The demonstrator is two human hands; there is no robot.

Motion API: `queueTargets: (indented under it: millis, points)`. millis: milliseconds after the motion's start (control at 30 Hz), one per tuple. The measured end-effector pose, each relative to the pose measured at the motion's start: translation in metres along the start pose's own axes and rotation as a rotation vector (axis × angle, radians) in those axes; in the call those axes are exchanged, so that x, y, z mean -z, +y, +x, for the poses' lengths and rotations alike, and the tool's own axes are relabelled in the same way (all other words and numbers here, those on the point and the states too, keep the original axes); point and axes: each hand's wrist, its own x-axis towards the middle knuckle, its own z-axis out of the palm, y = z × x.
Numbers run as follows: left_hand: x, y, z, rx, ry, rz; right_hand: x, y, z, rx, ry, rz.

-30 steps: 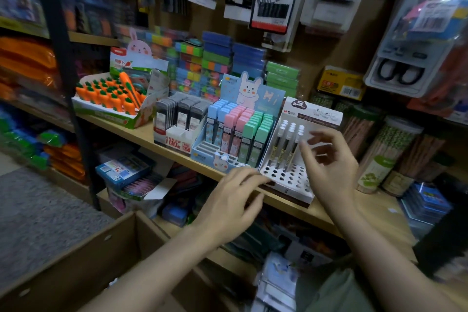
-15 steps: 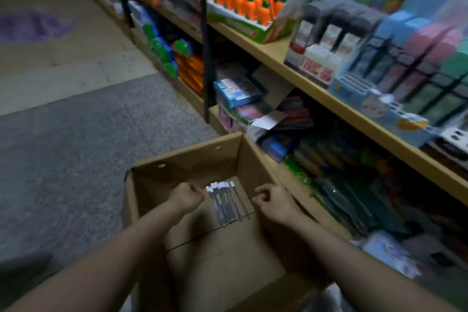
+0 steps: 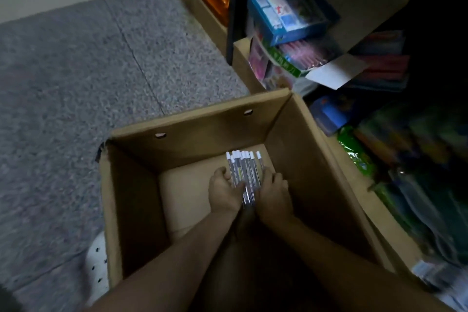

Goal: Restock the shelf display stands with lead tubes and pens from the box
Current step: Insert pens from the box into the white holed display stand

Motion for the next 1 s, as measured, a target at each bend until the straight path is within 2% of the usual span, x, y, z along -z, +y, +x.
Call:
queueTargets:
  millis: [133,233,533,600,800,900,1000]
  points:
    - [-0.012,0.004,0.004,0.011,0.098,0.065,-0.009,-0.006,0.004,-0.117,0.004,0.183]
    - [-0.019,0.008,0.006,0.006,0.096,0.115,-0.008,-0.008,0.009,-0.218,0.020,0.353]
    - [-0.027,0.012,0.000,-0.044,0.056,0.127,-0.004,0.003,0.016,-0.275,-0.007,0.520]
    - [-0.026,0.013,-0.001,-0.025,0.038,0.119,-0.004,0.003,0.015,-0.252,-0.052,0.509]
    - [-0.028,0.014,-0.001,0.047,0.000,0.108,-0.001,0.003,0.007,-0.347,-0.047,0.525]
    - [-0.023,0.013,-0.001,0.100,-0.034,0.021,0.009,0.003,0.000,-0.338,-0.074,0.559]
    - [-0.013,0.015,-0.007,0.139,-0.145,-0.157,0.023,0.004,-0.013,-0.253,-0.126,0.613]
